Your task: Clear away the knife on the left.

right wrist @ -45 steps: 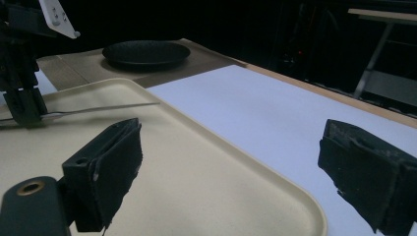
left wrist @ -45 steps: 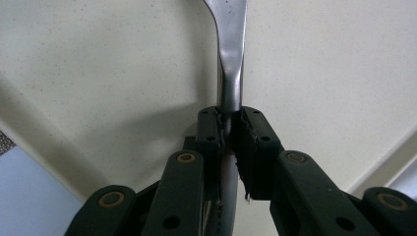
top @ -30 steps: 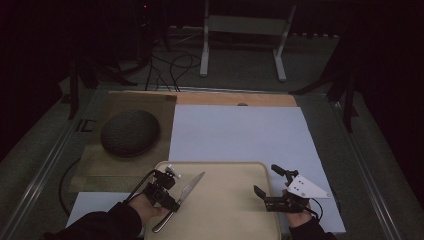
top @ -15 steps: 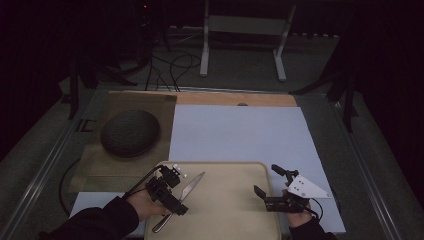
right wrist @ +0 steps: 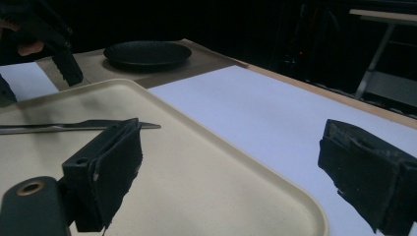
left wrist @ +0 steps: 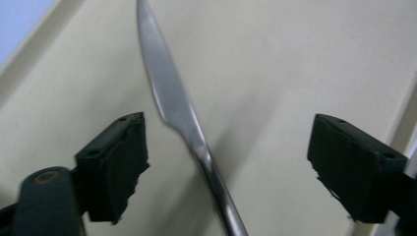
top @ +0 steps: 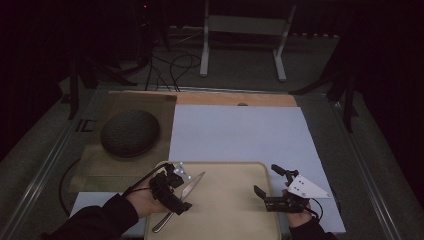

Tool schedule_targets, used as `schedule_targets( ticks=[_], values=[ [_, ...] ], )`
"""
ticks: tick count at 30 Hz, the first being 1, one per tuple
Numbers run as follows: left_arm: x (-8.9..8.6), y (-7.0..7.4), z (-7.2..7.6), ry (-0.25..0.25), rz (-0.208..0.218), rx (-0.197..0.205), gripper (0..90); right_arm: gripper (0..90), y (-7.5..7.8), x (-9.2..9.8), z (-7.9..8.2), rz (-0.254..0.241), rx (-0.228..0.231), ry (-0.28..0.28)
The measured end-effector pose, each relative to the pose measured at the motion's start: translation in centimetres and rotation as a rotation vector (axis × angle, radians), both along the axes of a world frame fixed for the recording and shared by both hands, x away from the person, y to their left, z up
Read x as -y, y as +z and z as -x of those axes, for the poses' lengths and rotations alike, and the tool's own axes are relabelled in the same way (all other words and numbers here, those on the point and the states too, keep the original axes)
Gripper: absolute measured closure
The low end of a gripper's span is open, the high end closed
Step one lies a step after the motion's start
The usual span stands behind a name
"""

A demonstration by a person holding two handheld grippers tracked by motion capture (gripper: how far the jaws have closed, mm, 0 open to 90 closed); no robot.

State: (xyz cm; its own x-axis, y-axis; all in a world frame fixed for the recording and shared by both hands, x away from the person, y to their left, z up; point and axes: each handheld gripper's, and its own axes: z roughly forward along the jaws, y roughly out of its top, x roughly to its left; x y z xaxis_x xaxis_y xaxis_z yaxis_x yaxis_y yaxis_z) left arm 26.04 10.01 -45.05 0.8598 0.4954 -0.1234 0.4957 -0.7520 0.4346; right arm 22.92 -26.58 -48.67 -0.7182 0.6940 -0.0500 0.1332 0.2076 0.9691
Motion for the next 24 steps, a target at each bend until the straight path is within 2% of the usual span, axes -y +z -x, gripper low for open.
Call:
schedule_targets(
  ticks=[3,7,11,16,20,24],
  values=[
    [0.3,0.3,0.0,-0.023,0.025,0.035,21.4,9.1,0.0,0.0,0.0,-0.002,-0.002,-0.002],
    [0.7,0.8,-0.1,-0.088,0.057,0.069,29.9,9.1,-0.1,0.0,-0.1,-0.003,-0.002,-0.002],
    [1.2,0.8,-0.4,-0.102,0.078,0.1,36.1,9.1,-0.1,0.1,-0.1,-0.004,-0.004,-0.002],
    [1.7,-0.1,-1.1,-0.119,0.11,0.106,47.4,9.1,-0.1,0.1,-0.1,-0.006,-0.004,-0.002],
    [2.1,-1.0,-1.6,-0.128,0.118,0.115,61.3,9.1,-0.1,0.1,-0.1,-0.005,-0.001,-0.002],
    [2.5,-1.9,-2.2,-0.114,0.123,0.115,70.8,9.1,-0.1,0.1,0.0,-0.005,0.0,-0.001]
  ],
)
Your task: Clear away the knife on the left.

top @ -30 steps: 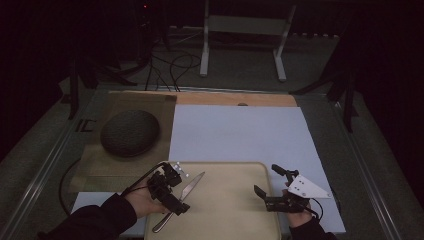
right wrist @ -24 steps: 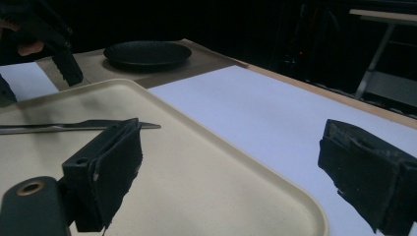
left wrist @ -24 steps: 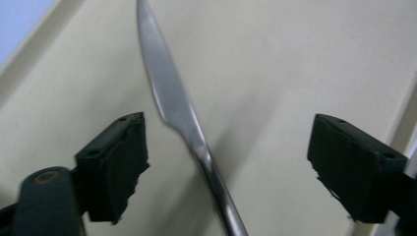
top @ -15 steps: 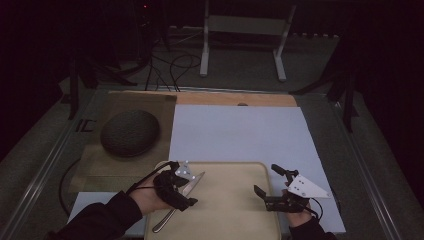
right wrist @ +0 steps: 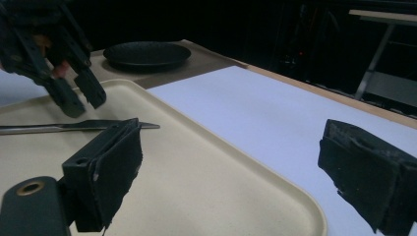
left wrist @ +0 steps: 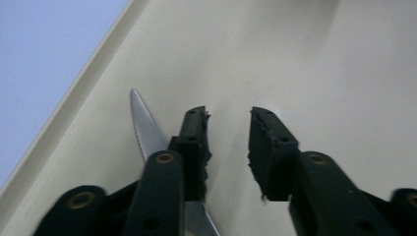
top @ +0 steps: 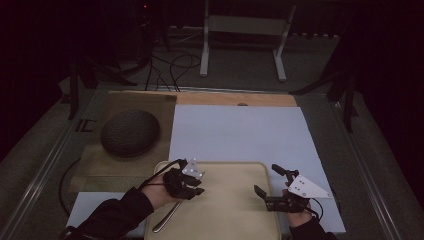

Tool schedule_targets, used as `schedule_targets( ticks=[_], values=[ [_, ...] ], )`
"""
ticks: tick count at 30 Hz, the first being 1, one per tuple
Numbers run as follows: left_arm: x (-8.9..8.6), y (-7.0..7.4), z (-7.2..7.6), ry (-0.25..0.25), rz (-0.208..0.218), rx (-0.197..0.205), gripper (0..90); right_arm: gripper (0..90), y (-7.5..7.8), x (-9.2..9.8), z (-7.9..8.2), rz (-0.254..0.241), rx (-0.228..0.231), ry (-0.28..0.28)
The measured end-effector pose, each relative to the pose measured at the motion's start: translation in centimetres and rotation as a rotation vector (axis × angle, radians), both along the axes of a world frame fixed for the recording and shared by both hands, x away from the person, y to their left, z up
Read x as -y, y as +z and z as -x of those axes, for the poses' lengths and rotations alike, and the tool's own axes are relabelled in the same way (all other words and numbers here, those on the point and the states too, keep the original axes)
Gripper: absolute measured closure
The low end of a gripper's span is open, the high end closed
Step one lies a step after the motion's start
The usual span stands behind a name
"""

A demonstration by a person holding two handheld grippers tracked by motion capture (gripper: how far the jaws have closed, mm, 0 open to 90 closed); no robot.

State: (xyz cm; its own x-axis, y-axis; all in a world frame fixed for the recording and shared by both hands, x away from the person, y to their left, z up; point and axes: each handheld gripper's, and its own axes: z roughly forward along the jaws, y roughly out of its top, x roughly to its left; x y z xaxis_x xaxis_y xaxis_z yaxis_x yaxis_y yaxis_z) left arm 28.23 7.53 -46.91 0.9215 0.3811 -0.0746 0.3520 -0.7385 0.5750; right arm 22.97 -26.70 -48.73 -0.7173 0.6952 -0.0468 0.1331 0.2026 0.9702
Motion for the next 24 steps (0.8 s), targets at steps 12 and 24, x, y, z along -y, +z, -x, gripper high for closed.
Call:
schedule_targets(
  ticks=[12,24],
  values=[
    [0.5,-2.3,-1.2,0.062,-0.044,-0.027,89.7,9.1,0.0,0.0,0.0,0.001,0.001,0.005],
    [0.7,-3.1,-1.7,0.095,-0.084,-0.022,90.0,9.1,0.0,0.0,0.0,0.004,0.001,0.006]
  ],
)
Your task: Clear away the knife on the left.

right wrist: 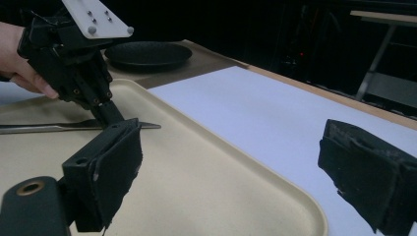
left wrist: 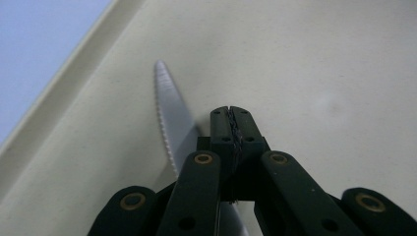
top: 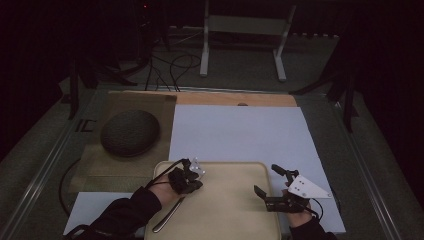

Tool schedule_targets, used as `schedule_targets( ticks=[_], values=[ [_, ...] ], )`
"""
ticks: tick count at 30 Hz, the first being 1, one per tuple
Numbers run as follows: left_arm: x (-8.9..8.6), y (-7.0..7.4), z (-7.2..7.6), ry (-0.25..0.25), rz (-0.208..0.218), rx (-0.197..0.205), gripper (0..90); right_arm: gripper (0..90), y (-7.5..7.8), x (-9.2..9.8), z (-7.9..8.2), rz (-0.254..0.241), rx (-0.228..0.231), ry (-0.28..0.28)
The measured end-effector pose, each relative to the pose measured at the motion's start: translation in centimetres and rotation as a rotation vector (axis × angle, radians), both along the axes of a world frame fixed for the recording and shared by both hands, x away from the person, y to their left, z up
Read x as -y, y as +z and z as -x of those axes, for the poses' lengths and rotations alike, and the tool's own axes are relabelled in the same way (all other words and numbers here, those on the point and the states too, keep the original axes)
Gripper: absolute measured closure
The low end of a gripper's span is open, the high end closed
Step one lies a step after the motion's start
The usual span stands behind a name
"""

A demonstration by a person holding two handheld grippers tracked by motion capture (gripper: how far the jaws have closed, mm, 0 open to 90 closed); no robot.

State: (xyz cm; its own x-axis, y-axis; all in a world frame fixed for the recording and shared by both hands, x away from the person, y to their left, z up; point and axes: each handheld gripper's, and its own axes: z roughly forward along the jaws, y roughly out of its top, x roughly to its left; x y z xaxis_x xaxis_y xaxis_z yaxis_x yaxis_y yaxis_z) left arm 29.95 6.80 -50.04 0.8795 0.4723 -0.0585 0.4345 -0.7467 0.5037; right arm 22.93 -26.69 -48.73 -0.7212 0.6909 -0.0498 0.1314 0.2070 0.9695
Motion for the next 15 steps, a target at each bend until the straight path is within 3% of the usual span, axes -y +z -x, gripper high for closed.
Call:
schedule_targets(
  ticks=[15],
  values=[
    [-1.5,0.1,-0.7,0.059,-0.035,0.016,90.0,9.1,-0.1,-0.1,-0.1,-0.001,-0.003,0.0]
  ],
)
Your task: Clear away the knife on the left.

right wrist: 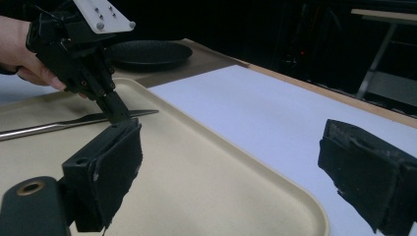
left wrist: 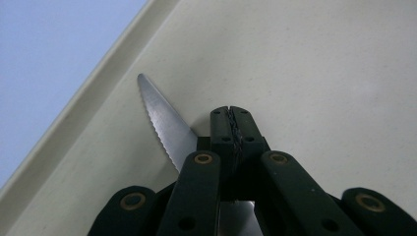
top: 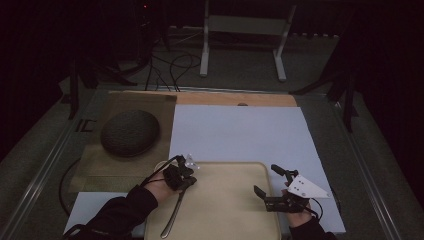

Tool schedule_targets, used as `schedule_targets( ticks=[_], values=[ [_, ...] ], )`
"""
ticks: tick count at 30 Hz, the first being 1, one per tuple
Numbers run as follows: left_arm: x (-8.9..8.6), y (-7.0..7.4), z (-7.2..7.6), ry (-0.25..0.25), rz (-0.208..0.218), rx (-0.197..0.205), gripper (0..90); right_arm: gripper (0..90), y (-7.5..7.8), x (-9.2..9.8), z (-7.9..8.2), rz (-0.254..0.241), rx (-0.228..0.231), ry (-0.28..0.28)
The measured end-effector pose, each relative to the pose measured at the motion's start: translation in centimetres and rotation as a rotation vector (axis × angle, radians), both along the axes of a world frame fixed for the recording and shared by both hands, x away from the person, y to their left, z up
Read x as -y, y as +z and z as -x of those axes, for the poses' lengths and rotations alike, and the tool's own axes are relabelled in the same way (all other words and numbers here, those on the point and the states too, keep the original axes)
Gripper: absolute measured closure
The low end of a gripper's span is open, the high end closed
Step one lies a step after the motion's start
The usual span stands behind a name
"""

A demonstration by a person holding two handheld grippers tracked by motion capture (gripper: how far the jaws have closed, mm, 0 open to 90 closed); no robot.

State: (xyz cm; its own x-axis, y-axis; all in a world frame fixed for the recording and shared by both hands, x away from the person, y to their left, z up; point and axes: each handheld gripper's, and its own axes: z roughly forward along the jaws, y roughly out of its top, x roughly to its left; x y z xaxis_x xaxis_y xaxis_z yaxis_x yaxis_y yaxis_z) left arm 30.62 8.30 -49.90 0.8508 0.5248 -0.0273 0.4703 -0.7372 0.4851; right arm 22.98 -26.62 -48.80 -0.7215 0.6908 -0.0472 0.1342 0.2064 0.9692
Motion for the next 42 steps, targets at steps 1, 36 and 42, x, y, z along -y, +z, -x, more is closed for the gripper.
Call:
schedule_targets(
  ticks=[1,36,42],
  values=[
    [-0.1,0.0,0.0,0.002,-0.006,0.005,90.0,9.1,0.0,0.0,0.0,0.0,0.001,0.0],
    [-3.5,1.1,-0.3,-0.011,0.079,0.033,86.3,9.1,-0.1,0.0,-0.1,0.01,0.0,-0.007],
    [-4.3,1.7,-0.3,-0.019,0.127,0.034,78.0,9.1,0.0,0.0,-0.1,0.007,-0.002,-0.008]
  ],
)
